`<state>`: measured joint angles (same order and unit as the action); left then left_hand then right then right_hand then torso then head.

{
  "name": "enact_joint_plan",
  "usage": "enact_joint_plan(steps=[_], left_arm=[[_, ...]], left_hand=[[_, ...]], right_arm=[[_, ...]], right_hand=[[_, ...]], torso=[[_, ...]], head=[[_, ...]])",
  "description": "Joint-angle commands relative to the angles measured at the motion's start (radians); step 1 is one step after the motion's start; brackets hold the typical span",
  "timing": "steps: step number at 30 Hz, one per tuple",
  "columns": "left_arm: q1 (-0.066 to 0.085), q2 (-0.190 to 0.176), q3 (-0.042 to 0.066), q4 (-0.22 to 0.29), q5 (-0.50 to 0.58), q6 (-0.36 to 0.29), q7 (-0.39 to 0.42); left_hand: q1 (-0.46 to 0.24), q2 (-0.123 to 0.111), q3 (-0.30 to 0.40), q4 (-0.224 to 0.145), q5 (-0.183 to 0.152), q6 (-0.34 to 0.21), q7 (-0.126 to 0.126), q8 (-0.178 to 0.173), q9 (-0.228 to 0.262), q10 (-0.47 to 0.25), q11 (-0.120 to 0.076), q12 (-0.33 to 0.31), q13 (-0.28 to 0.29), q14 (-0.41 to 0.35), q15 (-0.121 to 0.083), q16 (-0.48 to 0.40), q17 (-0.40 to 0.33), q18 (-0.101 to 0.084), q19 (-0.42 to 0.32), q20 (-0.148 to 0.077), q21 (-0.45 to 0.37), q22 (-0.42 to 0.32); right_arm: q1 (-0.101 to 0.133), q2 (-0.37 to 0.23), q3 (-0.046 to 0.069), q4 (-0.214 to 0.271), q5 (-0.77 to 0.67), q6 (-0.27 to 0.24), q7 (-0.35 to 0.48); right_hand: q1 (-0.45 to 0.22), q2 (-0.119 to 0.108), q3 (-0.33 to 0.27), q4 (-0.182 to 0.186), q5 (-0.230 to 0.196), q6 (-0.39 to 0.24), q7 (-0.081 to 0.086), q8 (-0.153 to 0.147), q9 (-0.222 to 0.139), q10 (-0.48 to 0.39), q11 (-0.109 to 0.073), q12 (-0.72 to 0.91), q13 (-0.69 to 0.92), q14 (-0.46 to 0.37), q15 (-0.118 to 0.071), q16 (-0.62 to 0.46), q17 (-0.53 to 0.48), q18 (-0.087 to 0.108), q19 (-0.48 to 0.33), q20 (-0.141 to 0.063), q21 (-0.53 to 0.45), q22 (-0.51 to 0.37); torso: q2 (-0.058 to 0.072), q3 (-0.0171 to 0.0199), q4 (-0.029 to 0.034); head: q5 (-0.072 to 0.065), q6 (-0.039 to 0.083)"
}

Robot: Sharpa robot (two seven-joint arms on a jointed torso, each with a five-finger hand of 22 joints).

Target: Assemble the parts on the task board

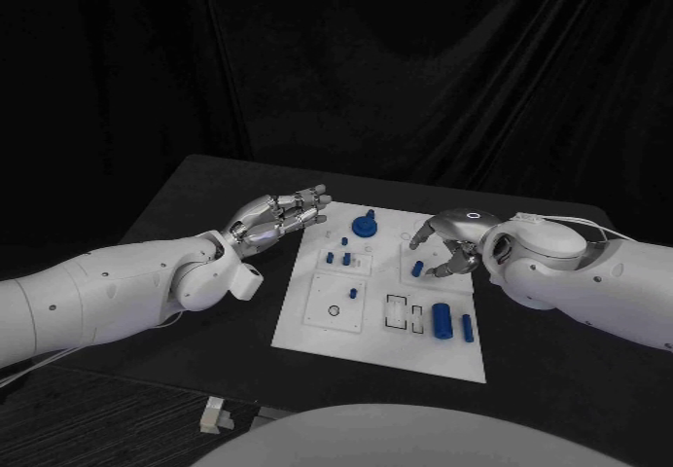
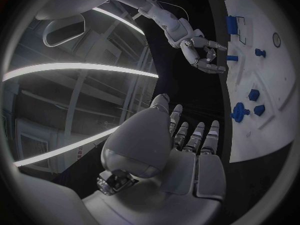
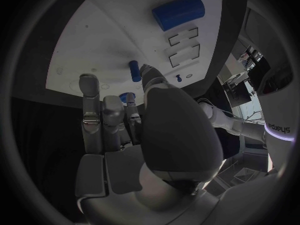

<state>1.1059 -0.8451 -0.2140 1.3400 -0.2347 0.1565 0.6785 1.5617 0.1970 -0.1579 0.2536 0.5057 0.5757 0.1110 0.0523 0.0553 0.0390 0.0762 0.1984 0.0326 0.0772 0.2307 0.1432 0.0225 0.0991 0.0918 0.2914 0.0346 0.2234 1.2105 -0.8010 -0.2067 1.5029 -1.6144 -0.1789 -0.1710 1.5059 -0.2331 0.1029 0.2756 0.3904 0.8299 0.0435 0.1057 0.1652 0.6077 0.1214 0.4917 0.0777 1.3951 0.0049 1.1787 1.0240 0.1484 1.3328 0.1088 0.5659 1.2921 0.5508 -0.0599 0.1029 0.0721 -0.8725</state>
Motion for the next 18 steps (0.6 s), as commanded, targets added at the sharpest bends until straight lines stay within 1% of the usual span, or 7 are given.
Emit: enact_joint_plan(steps=[1,3,4,8,12,14,18], left_arm=[[-0.002,0.001,0.001,0.002,0.006,0.014,0.101],[-0.002,0.002,0.001,0.002,0.006,0.015,0.101],[-0.003,0.002,0.001,0.001,0.006,0.015,0.101],[-0.004,0.003,0.001,0.001,0.006,0.017,0.101],[-0.005,0.003,0.001,0.000,0.006,0.018,0.100],[-0.006,0.003,0.001,0.000,0.006,0.019,0.100],[-0.007,0.003,0.001,-0.001,0.006,0.021,0.098]], left_hand=[[-0.006,0.016,0.048,-0.003,0.015,0.007,0.004,0.012,0.004,-0.002,0.010,0.021,0.000,0.002,0.007,0.013,0.008,-0.033,0.001,0.003,0.001,-0.009],[-0.006,0.016,0.048,-0.003,0.015,0.007,0.004,0.012,0.004,-0.002,0.010,0.021,0.000,0.002,0.007,0.013,0.008,-0.033,0.001,0.003,0.001,-0.009],[-0.005,0.016,0.049,-0.003,0.016,0.007,0.004,0.012,0.004,-0.002,0.010,0.022,0.000,0.002,0.007,0.014,0.008,-0.033,0.001,0.003,0.001,-0.010],[-0.005,0.016,0.049,-0.003,0.016,0.007,0.004,0.012,0.004,-0.002,0.011,0.022,0.000,0.002,0.008,0.014,0.008,-0.033,0.001,0.003,0.001,-0.010],[-0.002,0.015,0.051,-0.004,0.017,0.007,0.005,0.013,0.004,-0.001,0.011,0.022,0.000,0.003,0.008,0.014,0.008,-0.033,0.001,0.003,0.001,-0.010],[-0.002,0.013,0.052,-0.005,0.017,0.007,0.005,0.013,0.004,-0.001,0.012,0.022,0.000,0.003,0.009,0.015,0.008,-0.033,0.001,0.003,0.001,-0.011],[-0.002,0.013,0.052,-0.005,0.017,0.007,0.005,0.013,0.004,-0.001,0.012,0.022,0.000,0.003,0.009,0.015,0.008,-0.033,0.001,0.003,0.001,-0.011]], right_arm=[[-0.006,0.006,0.001,-0.006,-0.011,-0.007,0.008],[-0.009,0.010,0.001,-0.009,-0.011,-0.016,0.015],[-0.011,0.012,0.001,-0.011,-0.011,-0.019,0.018],[-0.021,0.024,0.001,-0.020,-0.011,-0.035,0.034],[-0.030,0.035,0.001,-0.033,-0.011,-0.048,0.048],[-0.036,0.040,0.001,-0.039,-0.011,-0.054,0.055],[-0.045,0.047,0.001,-0.047,-0.011,-0.062,0.065]], right_hand=[[0.018,0.027,0.050,-0.001,0.047,0.028,0.002,0.022,0.009,0.037,-0.003,0.021,-0.008,0.030,-0.003,0.039,0.038,-0.004,0.024,-0.005,0.060,0.089],[0.029,0.035,0.064,-0.014,0.067,0.038,0.006,0.025,0.013,0.055,-0.006,0.022,-0.009,0.042,-0.005,0.055,0.058,-0.009,0.038,-0.007,0.097,0.096],[0.029,0.039,0.072,-0.022,0.077,0.048,0.010,0.028,0.016,0.072,-0.009,0.022,-0.009,0.055,-0.006,0.075,0.083,-0.015,0.054,-0.010,0.146,0.105],[0.020,0.046,0.090,-0.038,0.076,0.062,0.017,0.031,0.022,0.122,-0.017,0.025,-0.008,0.074,-0.003,0.103,0.116,-0.024,0.074,-0.010,0.208,0.115],[0.013,0.052,0.106,-0.048,0.060,0.075,0.022,0.035,0.027,0.157,-0.021,0.027,-0.006,0.077,-0.002,0.106,0.118,-0.025,0.076,-0.009,0.219,0.116],[0.010,0.056,0.123,-0.058,0.053,0.099,0.031,0.047,0.037,0.184,-0.022,0.025,-0.006,0.077,0.000,0.106,0.118,-0.026,0.075,-0.007,0.224,0.116],[0.005,0.057,0.136,-0.066,0.048,0.108,0.038,0.054,0.043,0.207,-0.023,0.023,-0.006,0.077,0.002,0.106,0.118,-0.025,0.073,-0.006,0.227,0.116]], torso=[[0.000,0.0000,0.0005],[0.000,0.0000,0.0010],[0.000,-0.0001,0.0010],[-0.001,-0.0001,0.0010],[-0.001,-0.0004,0.0005],[-0.001,-0.0003,0.0003],[-0.001,-0.0002,0.0006]], head=[[0.002,0.000],[0.001,0.000],[0.000,0.000],[0.000,0.000],[0.000,0.000],[0.001,0.000],[0.003,0.000]])
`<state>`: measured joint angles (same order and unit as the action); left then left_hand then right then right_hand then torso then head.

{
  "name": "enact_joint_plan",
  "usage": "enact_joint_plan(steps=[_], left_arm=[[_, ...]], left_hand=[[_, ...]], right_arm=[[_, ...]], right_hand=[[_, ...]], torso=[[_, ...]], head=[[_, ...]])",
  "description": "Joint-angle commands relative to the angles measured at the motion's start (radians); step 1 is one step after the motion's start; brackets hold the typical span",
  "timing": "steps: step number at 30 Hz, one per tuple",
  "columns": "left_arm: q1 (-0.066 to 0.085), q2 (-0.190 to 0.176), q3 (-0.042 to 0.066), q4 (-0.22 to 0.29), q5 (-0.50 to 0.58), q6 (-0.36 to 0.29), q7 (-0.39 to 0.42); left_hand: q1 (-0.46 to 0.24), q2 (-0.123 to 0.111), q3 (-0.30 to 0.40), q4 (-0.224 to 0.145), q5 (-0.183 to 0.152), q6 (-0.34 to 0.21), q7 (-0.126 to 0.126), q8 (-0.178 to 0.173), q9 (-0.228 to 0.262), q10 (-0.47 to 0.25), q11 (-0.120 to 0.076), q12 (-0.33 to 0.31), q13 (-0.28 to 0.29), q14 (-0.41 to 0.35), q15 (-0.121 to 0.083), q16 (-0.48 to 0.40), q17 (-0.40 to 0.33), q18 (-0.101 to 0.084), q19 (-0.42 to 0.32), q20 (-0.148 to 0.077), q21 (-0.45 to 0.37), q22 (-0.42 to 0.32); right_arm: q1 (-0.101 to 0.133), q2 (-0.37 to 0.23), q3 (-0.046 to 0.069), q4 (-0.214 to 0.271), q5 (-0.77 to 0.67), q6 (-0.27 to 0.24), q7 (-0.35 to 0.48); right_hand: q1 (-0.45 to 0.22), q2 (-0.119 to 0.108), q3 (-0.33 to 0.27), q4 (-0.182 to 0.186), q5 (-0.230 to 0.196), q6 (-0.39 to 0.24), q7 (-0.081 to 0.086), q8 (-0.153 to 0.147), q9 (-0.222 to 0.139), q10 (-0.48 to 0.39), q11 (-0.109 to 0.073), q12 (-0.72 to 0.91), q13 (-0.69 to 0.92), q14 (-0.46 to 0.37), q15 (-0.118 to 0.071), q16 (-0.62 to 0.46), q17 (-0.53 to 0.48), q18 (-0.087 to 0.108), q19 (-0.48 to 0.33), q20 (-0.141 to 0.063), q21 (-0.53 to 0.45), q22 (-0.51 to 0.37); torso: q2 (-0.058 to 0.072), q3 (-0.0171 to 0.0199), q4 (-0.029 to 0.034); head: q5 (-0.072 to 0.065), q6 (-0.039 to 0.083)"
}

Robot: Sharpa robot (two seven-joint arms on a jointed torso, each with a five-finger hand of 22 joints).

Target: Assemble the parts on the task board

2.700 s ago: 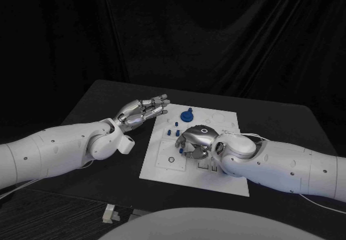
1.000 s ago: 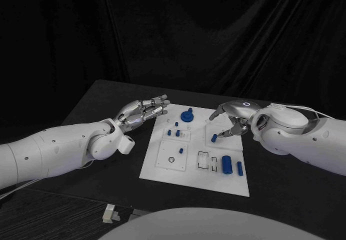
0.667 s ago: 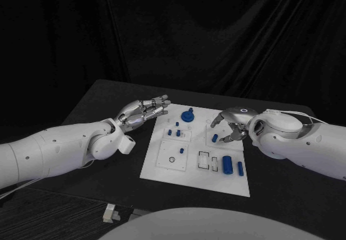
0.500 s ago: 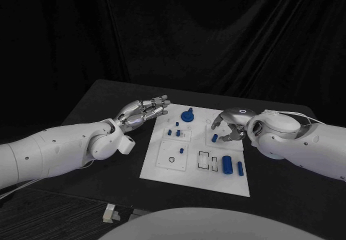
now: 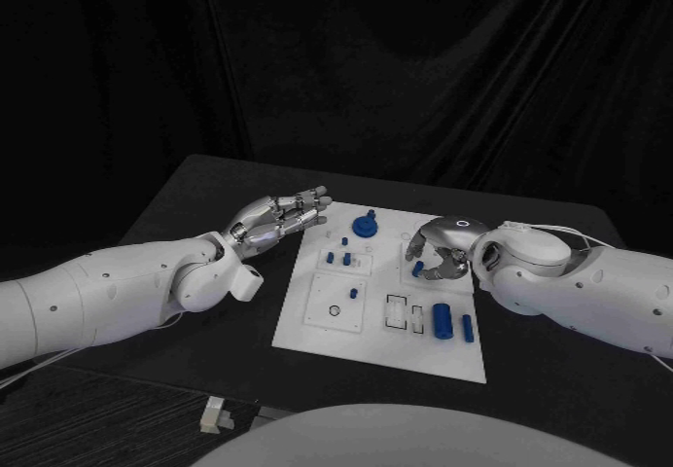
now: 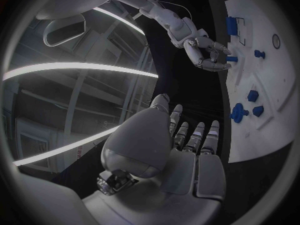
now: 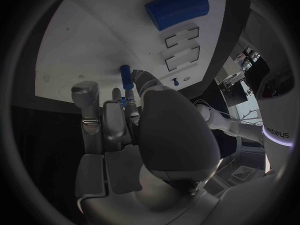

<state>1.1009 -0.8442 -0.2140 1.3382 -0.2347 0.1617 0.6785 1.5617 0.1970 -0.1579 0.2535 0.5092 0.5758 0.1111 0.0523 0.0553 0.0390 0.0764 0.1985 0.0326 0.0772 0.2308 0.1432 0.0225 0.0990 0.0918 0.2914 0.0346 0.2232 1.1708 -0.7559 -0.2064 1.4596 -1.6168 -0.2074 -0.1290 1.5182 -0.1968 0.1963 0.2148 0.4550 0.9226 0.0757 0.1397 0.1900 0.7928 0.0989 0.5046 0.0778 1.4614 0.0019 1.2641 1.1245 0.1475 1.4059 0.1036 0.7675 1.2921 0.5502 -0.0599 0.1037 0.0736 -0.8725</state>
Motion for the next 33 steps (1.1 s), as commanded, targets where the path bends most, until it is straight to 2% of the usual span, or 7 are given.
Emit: enact_joint_plan(steps=[1,6,8,17,27,30,33], left_arm=[[-0.003,0.002,0.001,0.001,0.006,0.016,0.098],[-0.005,0.002,0.001,-0.001,0.006,0.017,0.097],[-0.007,0.002,0.001,-0.002,0.006,0.018,0.097],[-0.012,0.001,0.001,-0.001,0.006,0.019,0.097],[-0.015,0.002,0.001,-0.001,0.006,0.020,0.095],[-0.015,0.002,0.001,-0.001,0.006,0.019,0.094],[-0.016,0.002,0.001,-0.002,0.006,0.019,0.094]], left_hand=[[-0.001,0.012,0.053,-0.006,0.014,0.009,0.005,0.013,0.004,-0.001,0.012,0.023,0.000,0.003,0.009,0.015,0.008,-0.033,0.001,0.003,0.001,-0.010],[-0.001,0.012,0.053,-0.006,0.014,0.009,0.005,0.013,0.004,-0.001,0.012,0.023,0.000,0.003,0.009,0.015,0.008,-0.033,0.001,0.003,0.001,-0.010],[0.001,0.012,0.055,-0.006,0.015,0.010,0.006,0.013,0.004,-0.001,0.013,0.024,0.000,0.003,0.010,0.015,0.008,-0.033,0.001,0.004,0.001,-0.010],[0.003,0.012,0.058,-0.008,0.017,0.013,0.008,0.014,0.005,0.000,0.016,0.026,0.000,0.004,0.011,0.017,0.008,-0.033,0.003,0.004,0.001,-0.009],[0.006,0.011,0.062,-0.010,0.021,0.012,0.010,0.015,0.005,0.001,0.017,0.026,0.000,0.005,0.012,0.018,0.008,-0.033,0.003,0.004,0.001,-0.009],[0.006,0.011,0.062,-0.010,0.021,0.012,0.010,0.015,0.005,0.001,0.017,0.026,0.000,0.005,0.012,0.018,0.008,-0.033,0.003,0.004,0.001,-0.009],[0.007,0.010,0.063,-0.011,0.022,0.011,0.010,0.015,0.005,0.001,0.017,0.026,0.000,0.004,0.012,0.018,0.008,-0.033,0.003,0.004,0.001,-0.010]], right_arm=[[-0.007,0.003,0.001,-0.005,-0.009,-0.036,0.025],[-0.012,0.007,0.001,-0.010,-0.009,-0.052,0.038],[-0.013,0.008,0.001,-0.012,-0.009,-0.058,0.041],[-0.015,0.010,0.001,-0.016,-0.009,-0.048,0.032],[-0.015,0.012,0.001,-0.018,-0.009,-0.012,0.002],[-0.015,0.012,0.001,-0.017,-0.009,-0.010,-0.014],[-0.015,0.011,0.001,-0.016,-0.009,-0.015,-0.026]], right_hand=[[-0.010,0.020,0.046,-0.006,-0.019,0.017,0.008,0.021,0.020,0.029,-0.001,0.009,-0.006,0.011,0.005,0.021,0.017,-0.024,0.000,0.000,0.028,0.116],[-0.013,0.022,0.069,-0.019,-0.022,0.045,0.020,0.040,0.034,0.066,-0.004,0.005,-0.005,0.011,0.004,0.022,0.019,-0.025,-0.002,0.000,0.037,0.116],[-0.007,0.024,0.090,-0.032,-0.015,0.064,0.031,0.053,0.045,0.095,-0.008,0.002,-0.005,0.011,0.001,0.023,0.020,-0.024,-0.003,-0.002,0.043,0.117],[-0.002,0.020,0.124,-0.058,-0.006,0.073,0.045,0.061,0.058,0.128,-0.015,-0.013,-0.006,0.009,-0.004,0.018,0.014,-0.023,-0.008,-0.007,0.046,0.116],[-0.028,0.002,0.137,-0.066,-0.029,0.043,0.041,0.045,0.059,0.111,-0.004,-0.046,-0.009,-0.003,0.005,-0.001,-0.010,-0.019,-0.026,-0.003,0.012,0.107],[-0.058,-0.007,0.128,-0.064,-0.073,0.016,0.034,0.031,0.058,0.095,0.001,-0.059,-0.007,-0.009,0.010,-0.009,-0.020,-0.017,-0.036,0.003,-0.004,0.103],[-0.068,-0.009,0.123,-0.064,-0.080,0.006,0.036,0.026,0.058,0.089,0.001,-0.062,-0.006,-0.009,0.010,-0.008,-0.019,-0.016,-0.037,0.004,-0.004,0.102]], torso=[[0.000,-0.0003,-0.0005],[0.000,-0.0002,-0.0003],[0.000,-0.0002,-0.0001],[0.001,-0.0004,-0.0002],[-0.001,-0.0001,-0.0006],[0.000,-0.0003,-0.0008],[0.000,-0.0003,-0.0009]], head=[[0.002,0.000],[0.000,0.000],[0.001,0.000],[0.001,0.000],[0.003,0.000],[0.003,0.000],[0.003,0.000]])
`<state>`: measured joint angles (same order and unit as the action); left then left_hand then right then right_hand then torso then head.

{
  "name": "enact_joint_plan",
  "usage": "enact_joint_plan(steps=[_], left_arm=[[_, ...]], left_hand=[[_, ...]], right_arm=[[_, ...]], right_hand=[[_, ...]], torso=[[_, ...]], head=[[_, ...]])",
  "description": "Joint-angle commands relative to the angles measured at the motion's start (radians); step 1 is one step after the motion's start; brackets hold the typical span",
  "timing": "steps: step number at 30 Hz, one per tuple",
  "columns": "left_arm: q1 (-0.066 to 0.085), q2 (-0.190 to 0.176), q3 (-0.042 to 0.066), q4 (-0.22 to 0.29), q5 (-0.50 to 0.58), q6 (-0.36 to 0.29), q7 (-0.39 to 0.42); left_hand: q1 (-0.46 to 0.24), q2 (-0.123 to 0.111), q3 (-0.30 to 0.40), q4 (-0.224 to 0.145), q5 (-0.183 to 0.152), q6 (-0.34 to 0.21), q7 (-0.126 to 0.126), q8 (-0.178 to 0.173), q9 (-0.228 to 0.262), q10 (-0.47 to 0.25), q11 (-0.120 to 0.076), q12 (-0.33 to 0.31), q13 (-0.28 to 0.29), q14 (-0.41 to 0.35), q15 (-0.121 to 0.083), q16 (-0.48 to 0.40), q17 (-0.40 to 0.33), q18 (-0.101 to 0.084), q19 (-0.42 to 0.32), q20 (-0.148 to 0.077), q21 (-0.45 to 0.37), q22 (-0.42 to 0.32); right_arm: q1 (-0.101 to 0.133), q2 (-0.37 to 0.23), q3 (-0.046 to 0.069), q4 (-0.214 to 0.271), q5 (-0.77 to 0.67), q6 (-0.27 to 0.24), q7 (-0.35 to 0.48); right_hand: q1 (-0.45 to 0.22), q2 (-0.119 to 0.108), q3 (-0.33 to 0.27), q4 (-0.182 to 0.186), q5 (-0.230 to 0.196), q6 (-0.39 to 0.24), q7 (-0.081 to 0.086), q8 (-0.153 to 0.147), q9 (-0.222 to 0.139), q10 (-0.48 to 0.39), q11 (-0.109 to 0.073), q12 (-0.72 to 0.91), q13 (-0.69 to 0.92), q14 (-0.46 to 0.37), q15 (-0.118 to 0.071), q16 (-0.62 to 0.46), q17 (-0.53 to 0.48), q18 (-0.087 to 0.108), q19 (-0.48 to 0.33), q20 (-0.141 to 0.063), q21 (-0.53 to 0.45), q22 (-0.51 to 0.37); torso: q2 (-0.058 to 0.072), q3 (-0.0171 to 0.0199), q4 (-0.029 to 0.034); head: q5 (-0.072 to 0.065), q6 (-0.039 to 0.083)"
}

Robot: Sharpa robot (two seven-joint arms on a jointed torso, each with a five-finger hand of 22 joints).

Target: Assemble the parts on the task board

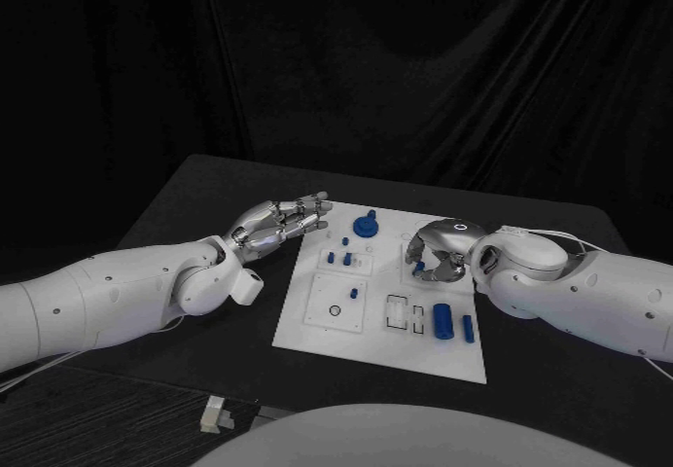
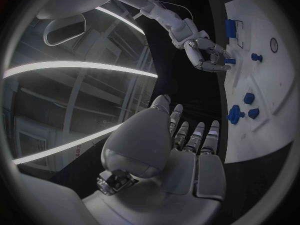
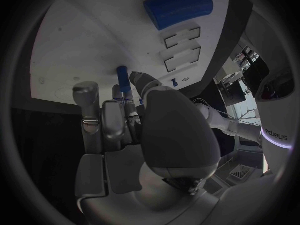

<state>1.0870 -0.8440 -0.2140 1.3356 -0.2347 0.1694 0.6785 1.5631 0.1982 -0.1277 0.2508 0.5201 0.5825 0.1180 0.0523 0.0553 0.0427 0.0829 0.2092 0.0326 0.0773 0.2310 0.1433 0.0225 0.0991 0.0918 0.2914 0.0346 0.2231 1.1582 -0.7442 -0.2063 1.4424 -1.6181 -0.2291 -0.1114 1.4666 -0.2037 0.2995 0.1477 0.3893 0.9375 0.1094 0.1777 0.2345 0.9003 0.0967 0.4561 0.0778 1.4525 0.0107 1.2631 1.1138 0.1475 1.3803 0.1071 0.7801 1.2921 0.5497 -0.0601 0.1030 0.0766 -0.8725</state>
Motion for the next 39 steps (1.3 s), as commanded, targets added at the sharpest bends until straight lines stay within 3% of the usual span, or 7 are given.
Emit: enact_joint_plan(steps=[1,10,20,28,39], left_arm=[[-0.002,0.002,0.001,0.001,0.006,0.011,0.094],[-0.003,0.004,0.001,-0.001,0.006,0.013,0.092],[-0.005,0.004,0.001,-0.002,0.006,0.011,0.093],[-0.006,0.005,0.001,-0.004,0.006,0.011,0.091],[-0.007,0.006,0.001,-0.006,0.006,0.013,0.087]], left_hand=[[0.006,0.009,0.033,-0.008,0.011,0.004,0.003,0.015,0.005,-0.003,0.011,0.015,0.000,0.004,0.012,0.018,0.008,-0.033,0.003,0.004,0.001,-0.009],[0.007,0.008,0.034,-0.009,0.012,0.004,0.003,0.015,0.004,-0.003,0.011,0.015,0.000,0.004,0.012,0.018,0.008,-0.033,0.003,0.004,0.001,-0.010],[0.007,0.008,0.035,-0.009,0.014,0.005,0.003,0.015,0.005,-0.003,0.011,0.014,0.000,0.003,0.012,0.015,0.008,-0.033,0.004,0.004,0.001,-0.010],[0.008,0.007,0.036,-0.010,0.014,0.004,0.003,0.015,0.004,-0.004,0.011,0.014,0.000,0.002,0.011,0.015,0.007,-0.034,0.003,0.004,0.001,-0.011],[0.008,0.008,0.037,-0.010,0.015,0.005,0.004,0.015,0.005,-0.004,0.011,0.015,0.000,0.002,0.011,0.016,0.008,-0.034,0.003,0.004,0.001,-0.011]], right_arm=[[-0.003,-0.001,0.001,0.001,-0.007,0.006,-0.046],[-0.003,-0.003,0.001,0.002,-0.007,0.007,-0.062],[-0.005,-0.006,0.001,0.004,-0.007,0.004,-0.062],[-0.006,-0.006,0.001,0.005,-0.007,-0.014,-0.045],[-0.006,-0.013,0.001,0.016,-0.007,-0.051,-0.019]], right_hand=[[-0.024,-0.003,0.015,0.004,-0.020,-0.010,0.004,-0.012,0.015,-0.026,0.004,-0.016,-0.005,-0.002,0.002,-0.009,-0.012,-0.015,-0.014,0.002,-0.025,0.100],[-0.038,0.004,-0.001,-0.002,-0.031,-0.014,0.002,-0.013,0.018,-0.052,0.007,-0.018,0.001,-0.007,0.004,-0.015,-0.020,-0.012,-0.022,0.005,-0.040,0.097],[-0.032,0.023,0.019,-0.026,0.054,0.032,0.014,0.014,0.038,-0.024,0.004,0.000,0.014,-0.007,0.002,-0.012,-0.017,-0.012,-0.021,0.005,-0.033,0.099],[-0.033,0.032,0.047,-0.043,0.074,0.067,0.021,0.038,0.059,0.038,-0.013,0.008,0.017,-0.001,-0.011,-0.003,-0.007,-0.013,-0.015,-0.005,-0.010,0.104],[-0.023,0.043,0.073,-0.084,0.081,0.108,0.005,0.071,0.096,0.166,-0.047,0.025,0.035,0.004,-0.038,-0.003,-0.004,-0.016,-0.011,-0.029,0.016,0.108]], torso=[[0.000,-0.0001,-0.0003],[0.000,0.0001,-0.0003],[0.000,0.0001,-0.0002],[0.000,0.0001,-0.0001],[0.000,0.0002,-0.0001]], head=[[0.001,0.000],[0.000,0.000],[0.000,0.000],[0.001,0.000],[0.003,0.000]])
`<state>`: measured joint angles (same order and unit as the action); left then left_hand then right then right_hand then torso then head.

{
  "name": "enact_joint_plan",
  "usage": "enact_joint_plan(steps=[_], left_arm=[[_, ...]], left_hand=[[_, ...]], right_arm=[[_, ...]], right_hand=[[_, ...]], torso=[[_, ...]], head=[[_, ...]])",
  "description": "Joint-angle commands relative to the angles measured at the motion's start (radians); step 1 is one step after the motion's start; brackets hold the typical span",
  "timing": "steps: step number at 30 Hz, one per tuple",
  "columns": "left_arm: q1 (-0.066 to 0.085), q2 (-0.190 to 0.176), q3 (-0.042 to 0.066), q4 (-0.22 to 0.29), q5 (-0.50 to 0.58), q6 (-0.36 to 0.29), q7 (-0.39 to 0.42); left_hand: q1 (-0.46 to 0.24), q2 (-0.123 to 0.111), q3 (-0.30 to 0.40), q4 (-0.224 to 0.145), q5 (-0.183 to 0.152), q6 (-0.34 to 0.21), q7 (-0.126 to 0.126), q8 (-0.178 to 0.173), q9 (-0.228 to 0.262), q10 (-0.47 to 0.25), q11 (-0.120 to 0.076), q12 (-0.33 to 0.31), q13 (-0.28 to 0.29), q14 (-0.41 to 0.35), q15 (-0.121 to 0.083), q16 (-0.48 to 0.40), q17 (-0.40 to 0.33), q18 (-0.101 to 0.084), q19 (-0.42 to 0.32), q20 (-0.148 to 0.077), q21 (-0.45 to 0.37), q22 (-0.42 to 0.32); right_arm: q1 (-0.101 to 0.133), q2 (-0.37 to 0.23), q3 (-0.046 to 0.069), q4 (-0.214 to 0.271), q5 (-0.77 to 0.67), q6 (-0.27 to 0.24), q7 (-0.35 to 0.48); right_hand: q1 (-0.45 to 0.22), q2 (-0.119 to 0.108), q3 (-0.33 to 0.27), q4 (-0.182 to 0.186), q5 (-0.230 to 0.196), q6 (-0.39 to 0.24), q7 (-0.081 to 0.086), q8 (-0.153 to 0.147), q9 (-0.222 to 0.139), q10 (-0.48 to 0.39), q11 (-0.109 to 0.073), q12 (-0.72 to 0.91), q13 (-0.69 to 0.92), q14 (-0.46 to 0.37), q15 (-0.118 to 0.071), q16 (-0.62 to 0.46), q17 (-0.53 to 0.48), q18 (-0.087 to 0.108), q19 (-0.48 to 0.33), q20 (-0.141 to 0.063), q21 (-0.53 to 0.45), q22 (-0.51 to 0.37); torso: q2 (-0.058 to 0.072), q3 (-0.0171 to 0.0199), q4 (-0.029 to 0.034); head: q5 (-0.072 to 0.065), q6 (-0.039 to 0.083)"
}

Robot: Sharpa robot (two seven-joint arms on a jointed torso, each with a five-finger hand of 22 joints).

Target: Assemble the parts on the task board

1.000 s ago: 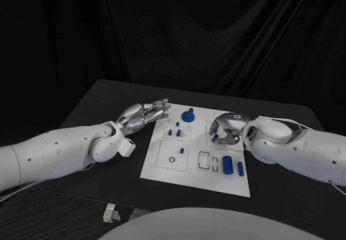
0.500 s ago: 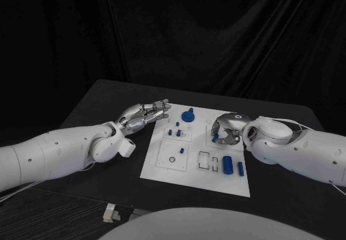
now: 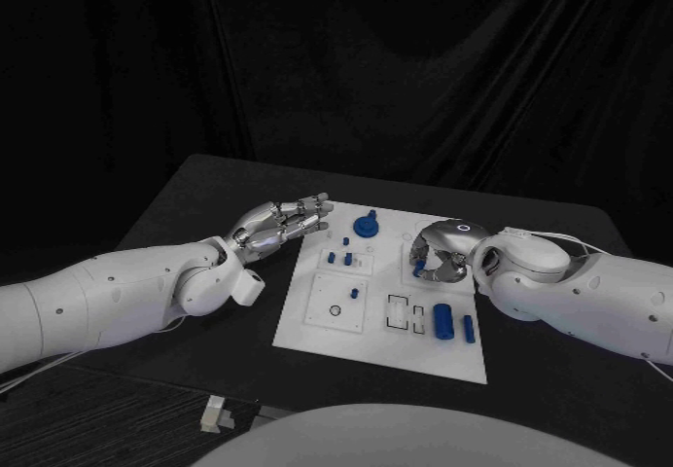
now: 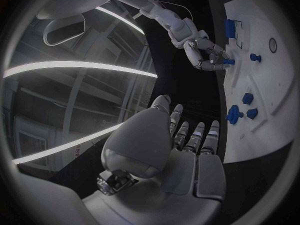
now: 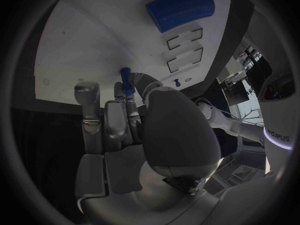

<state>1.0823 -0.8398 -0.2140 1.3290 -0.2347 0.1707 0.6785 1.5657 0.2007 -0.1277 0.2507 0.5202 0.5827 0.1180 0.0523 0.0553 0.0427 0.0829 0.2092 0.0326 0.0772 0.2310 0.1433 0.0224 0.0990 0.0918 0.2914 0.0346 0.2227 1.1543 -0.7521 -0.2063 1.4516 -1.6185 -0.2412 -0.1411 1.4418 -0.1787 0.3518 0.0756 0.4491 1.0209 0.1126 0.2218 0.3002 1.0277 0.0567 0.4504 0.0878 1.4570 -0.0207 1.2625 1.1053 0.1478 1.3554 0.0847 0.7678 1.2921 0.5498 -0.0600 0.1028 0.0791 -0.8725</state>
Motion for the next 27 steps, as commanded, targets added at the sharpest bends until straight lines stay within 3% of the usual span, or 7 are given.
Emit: enact_joint_plan(steps=[1,9,19,23,27], left_arm=[[-0.002,0.002,0.001,0.000,0.006,0.012,0.087],[-0.004,0.002,0.001,-0.002,0.006,0.013,0.085],[-0.005,0.005,0.001,-0.007,0.006,0.014,0.082],[-0.005,0.009,0.001,-0.010,0.006,0.015,0.082],[-0.006,0.010,0.001,-0.010,0.006,0.016,0.082]], left_hand=[[0.005,0.005,0.037,-0.010,0.015,0.005,0.004,0.015,0.005,-0.004,0.011,0.015,0.000,0.002,0.011,0.016,0.008,-0.034,0.003,0.004,0.001,-0.011],[0.005,0.005,0.037,-0.010,0.015,0.005,0.004,0.015,0.005,-0.004,0.011,0.015,0.000,0.002,0.011,0.016,0.008,-0.034,0.003,0.004,0.001,-0.011],[0.006,0.006,0.040,-0.010,0.016,0.007,0.004,0.015,0.005,-0.003,0.012,0.016,0.000,0.002,0.011,0.016,0.008,-0.034,0.004,0.004,0.001,-0.010],[0.006,0.006,0.040,-0.010,0.016,0.007,0.004,0.015,0.005,-0.003,0.012,0.016,0.000,0.002,0.011,0.016,0.008,-0.034,0.004,0.004,0.001,-0.010],[0.006,0.006,0.041,-0.010,0.017,0.006,0.004,0.015,0.005,-0.004,0.012,0.015,0.000,0.001,0.010,0.015,0.007,-0.034,0.004,0.004,0.001,-0.011]], right_arm=[[-0.003,-0.008,0.001,0.010,-0.007,-0.046,0.013],[0.006,-0.040,0.001,0.053,-0.007,-0.101,0.029],[0.073,-0.073,0.001,0.166,-0.011,-0.135,0.031],[0.085,-0.060,0.001,0.212,-0.045,-0.138,0.032],[0.081,-0.028,0.001,0.231,-0.099,-0.127,0.033]], right_hand=[[0.004,0.019,0.022,-0.017,0.020,0.026,0.000,0.029,0.033,0.044,-0.009,0.030,0.026,-0.001,-0.008,-0.003,0.003,-0.017,0.014,-0.009,0.029,0.108],[0.015,0.023,0.027,-0.036,0.017,0.044,-0.004,0.041,0.048,0.068,-0.016,0.027,0.032,0.000,-0.015,-0.004,0.005,-0.019,0.016,-0.015,0.044,0.111],[0.018,0.022,0.028,-0.041,0.014,0.045,-0.005,0.041,0.051,0.072,-0.017,0.024,0.033,0.001,-0.016,-0.002,0.008,-0.020,0.016,-0.017,0.049,0.112],[0.019,0.021,0.028,-0.044,0.013,0.044,-0.005,0.040,0.052,0.072,-0.017,0.022,0.033,0.003,-0.016,0.001,0.013,-0.021,0.018,-0.017,0.057,0.114],[0.017,0.021,0.028,-0.044,0.008,0.039,-0.004,0.037,0.053,0.073,-0.016,0.019,0.034,0.008,-0.016,0.010,0.024,-0.023,0.021,-0.018,0.068,0.116]], torso=[[0.000,0.0001,0.0000],[0.000,0.0001,0.0001],[0.000,0.0001,0.0000],[0.000,0.0001,0.0001],[0.000,0.0000,0.0000]], head=[[0.002,0.000],[0.009,0.000],[0.003,0.000],[-0.001,0.000],[-0.001,0.000]])
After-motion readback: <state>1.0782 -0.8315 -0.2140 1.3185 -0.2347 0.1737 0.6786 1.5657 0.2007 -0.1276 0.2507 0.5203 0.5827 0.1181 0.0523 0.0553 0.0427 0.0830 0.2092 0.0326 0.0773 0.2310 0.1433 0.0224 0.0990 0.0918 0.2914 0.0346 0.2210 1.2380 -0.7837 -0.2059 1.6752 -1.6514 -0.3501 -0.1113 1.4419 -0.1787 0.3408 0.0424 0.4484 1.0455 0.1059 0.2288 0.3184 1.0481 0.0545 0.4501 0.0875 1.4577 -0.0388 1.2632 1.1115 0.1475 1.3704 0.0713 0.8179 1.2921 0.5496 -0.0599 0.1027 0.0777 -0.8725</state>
